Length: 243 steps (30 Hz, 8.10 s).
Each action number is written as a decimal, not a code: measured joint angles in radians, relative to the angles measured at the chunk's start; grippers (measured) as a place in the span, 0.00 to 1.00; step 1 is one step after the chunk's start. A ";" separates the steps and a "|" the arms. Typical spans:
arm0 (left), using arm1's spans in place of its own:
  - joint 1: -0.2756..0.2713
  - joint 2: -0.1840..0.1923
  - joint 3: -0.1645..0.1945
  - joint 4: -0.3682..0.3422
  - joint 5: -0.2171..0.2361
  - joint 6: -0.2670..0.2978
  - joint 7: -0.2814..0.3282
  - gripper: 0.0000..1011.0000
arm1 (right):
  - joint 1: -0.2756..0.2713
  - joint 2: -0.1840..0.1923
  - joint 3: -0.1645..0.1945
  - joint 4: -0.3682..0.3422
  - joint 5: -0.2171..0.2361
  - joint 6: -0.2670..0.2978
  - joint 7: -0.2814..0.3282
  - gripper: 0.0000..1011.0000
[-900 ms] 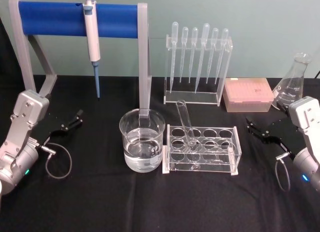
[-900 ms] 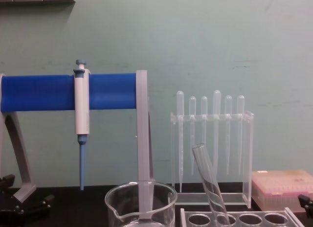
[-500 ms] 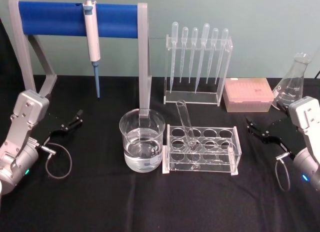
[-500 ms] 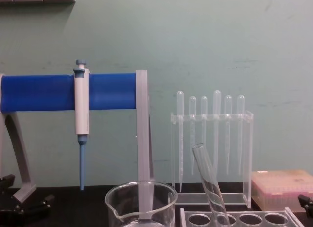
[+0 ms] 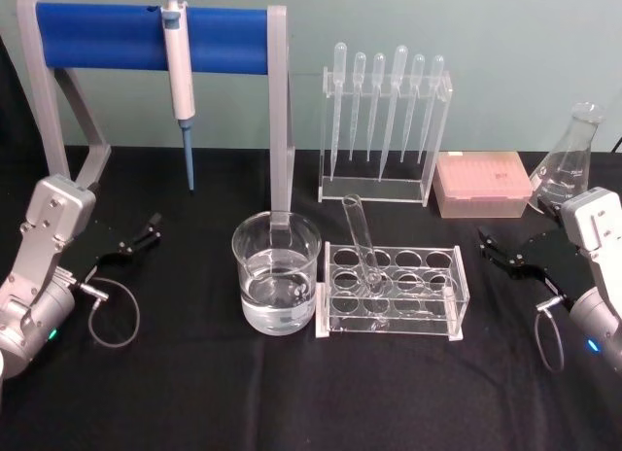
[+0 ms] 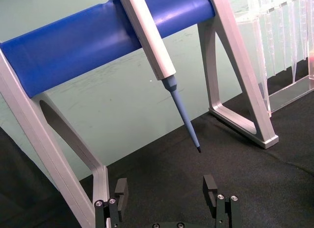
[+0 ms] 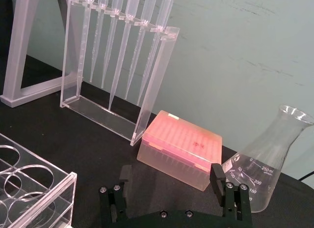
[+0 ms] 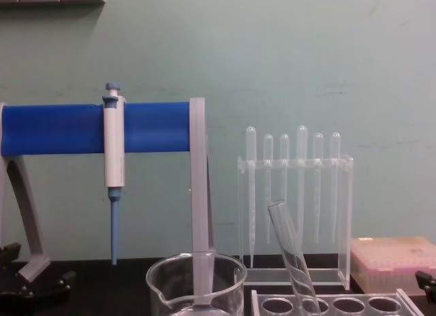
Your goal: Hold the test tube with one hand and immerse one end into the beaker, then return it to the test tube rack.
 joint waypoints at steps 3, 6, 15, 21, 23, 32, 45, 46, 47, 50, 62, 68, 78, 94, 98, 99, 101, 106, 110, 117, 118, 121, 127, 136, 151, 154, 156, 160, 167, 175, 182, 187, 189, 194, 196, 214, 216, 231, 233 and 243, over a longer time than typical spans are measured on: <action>0.000 0.000 0.000 0.000 0.000 0.000 0.000 0.99 | 0.000 0.000 0.000 0.000 0.000 0.000 0.000 0.99; 0.000 0.000 0.000 0.000 0.000 0.000 0.000 0.99 | 0.000 0.000 0.000 0.000 0.000 0.000 0.000 0.99; 0.000 0.000 0.000 0.000 0.000 0.000 0.000 0.99 | -0.044 0.025 0.019 -0.064 -0.016 0.029 -0.009 0.99; 0.000 0.000 0.000 0.000 0.000 0.000 0.000 0.99 | -0.152 0.108 0.061 -0.244 -0.050 0.104 -0.047 0.99; 0.000 0.000 0.000 0.000 0.000 0.000 0.000 0.99 | -0.198 0.144 0.086 -0.319 -0.038 0.127 -0.041 0.99; 0.000 0.000 0.000 0.000 0.000 0.000 0.000 0.99 | -0.204 0.187 0.091 -0.425 0.099 0.160 0.198 0.99; 0.000 0.000 0.000 0.000 0.000 0.000 0.000 0.99 | -0.008 0.059 -0.035 -0.326 0.080 0.224 0.411 0.99; 0.000 0.000 0.000 0.000 0.000 0.000 0.000 0.99 | 0.000 0.052 -0.040 -0.319 0.075 0.227 0.417 0.99; 0.000 0.000 0.000 0.000 0.000 0.000 0.000 0.99 | 0.008 0.044 -0.045 -0.311 0.071 0.231 0.423 0.99; 0.000 0.000 0.000 0.000 0.000 0.000 0.000 0.99 | 0.039 0.019 -0.060 -0.286 0.054 0.244 0.443 0.99; 0.000 0.000 0.000 0.000 0.000 0.000 0.000 0.99 | 0.100 -0.051 -0.069 -0.209 0.021 0.256 0.486 0.90; 0.000 0.000 0.000 0.000 0.000 0.000 0.000 0.99 | 0.106 -0.076 -0.061 -0.190 0.015 0.256 0.500 0.73; 0.000 0.000 0.000 0.000 0.000 0.000 0.000 0.99 | 0.102 -0.099 -0.047 -0.180 0.005 0.256 0.513 0.42; 0.000 0.000 0.000 0.000 0.000 0.000 0.000 0.99 | 0.005 -0.112 0.074 -0.273 0.100 0.215 0.472 0.22; 0.000 0.000 0.000 0.000 0.000 0.000 0.000 0.99 | -0.025 -0.117 0.117 -0.312 0.153 0.202 0.459 0.22; 0.000 0.000 0.000 0.000 0.000 0.000 0.000 0.99 | -0.034 -0.119 0.129 -0.326 0.172 0.201 0.454 0.22; 0.000 0.000 0.000 0.000 0.000 0.000 0.000 0.99 | -0.040 -0.119 0.137 -0.340 0.185 0.201 0.449 0.22; 0.000 0.000 0.000 0.000 0.000 0.000 0.000 0.99 | -0.047 -0.117 0.145 -0.365 0.206 0.207 0.437 0.22; 0.000 0.000 0.000 0.000 0.000 0.000 0.000 0.99 | -0.045 -0.111 0.140 -0.370 0.210 0.220 0.428 0.22; 0.000 0.000 0.000 0.000 0.000 0.000 0.000 0.99 | -0.043 -0.105 0.134 -0.372 0.209 0.229 0.422 0.22; 0.000 0.000 0.000 0.000 0.000 0.000 0.000 0.99 | -0.043 -0.105 0.134 -0.372 0.209 0.229 0.422 0.22; 0.000 0.000 0.000 0.000 0.000 0.000 0.000 0.99 | -0.043 -0.106 0.135 -0.373 0.209 0.229 0.423 0.22; 0.000 0.000 0.000 0.000 0.000 0.000 0.000 0.99 | -0.044 -0.106 0.136 -0.373 0.210 0.227 0.423 0.22; 0.000 0.000 0.000 0.000 0.000 0.000 0.000 0.99 | -0.044 -0.107 0.137 -0.373 0.211 0.226 0.423 0.22; 0.000 0.000 0.000 0.000 0.000 0.000 0.000 0.99 | -0.045 -0.107 0.138 -0.373 0.212 0.225 0.424 0.22; 0.000 0.000 0.000 0.000 0.000 0.000 0.000 0.99 | -0.045 -0.107 0.138 -0.373 0.212 0.224 0.424 0.22; 0.000 0.000 0.000 0.000 0.000 0.000 0.000 0.99 | -0.045 -0.107 0.138 -0.373 0.212 0.225 0.424 0.22; 0.000 0.000 0.000 0.000 0.000 0.000 0.000 0.99 | -0.045 -0.107 0.138 -0.373 0.212 0.224 0.424 0.22; 0.000 0.000 0.000 0.000 0.000 0.000 0.000 0.99 | -0.045 -0.107 0.138 -0.373 0.212 0.224 0.425 0.22; 0.000 0.000 0.000 0.000 0.000 0.000 0.000 0.99 | -0.045 -0.107 0.138 -0.373 0.212 0.225 0.425 0.22; 0.000 0.000 0.000 0.000 0.000 0.000 0.000 0.99 | -0.045 -0.107 0.138 -0.373 0.212 0.225 0.425 0.22; 0.000 0.000 0.000 0.000 0.000 0.000 0.000 0.99 | -0.045 -0.107 0.138 -0.373 0.212 0.225 0.425 0.22; 0.000 0.000 0.000 0.000 0.000 0.000 0.000 0.99 | -0.045 -0.107 0.138 -0.373 0.212 0.225 0.425 0.22; 0.000 0.000 0.000 0.000 0.000 0.000 0.000 0.99 | -0.045 -0.107 0.138 -0.373 0.212 0.225 0.425 0.22; 0.000 0.000 0.000 0.000 0.000 0.000 0.000 0.99 | -0.045 -0.107 0.138 -0.373 0.212 0.225 0.425 0.22; 0.000 0.000 0.000 0.000 0.000 0.000 0.000 0.99 | -0.045 -0.107 0.138 -0.373 0.212 0.225 0.425 0.22; 0.000 0.000 0.000 0.000 0.000 0.000 0.000 0.99 | -0.045 -0.107 0.138 -0.373 0.212 0.225 0.425 0.22; 0.000 0.000 0.000 0.000 0.000 0.000 0.000 0.99 | -0.045 -0.107 0.138 -0.373 0.212 0.225 0.425 0.22; 0.000 0.000 0.000 0.000 0.000 0.000 0.000 0.99 | -0.045 -0.107 0.138 -0.373 0.212 0.225 0.425 0.22; 0.000 0.000 0.000 0.000 0.000 0.000 0.000 0.99 | -0.025 -0.109 0.124 -0.386 0.221 0.246 0.425 0.22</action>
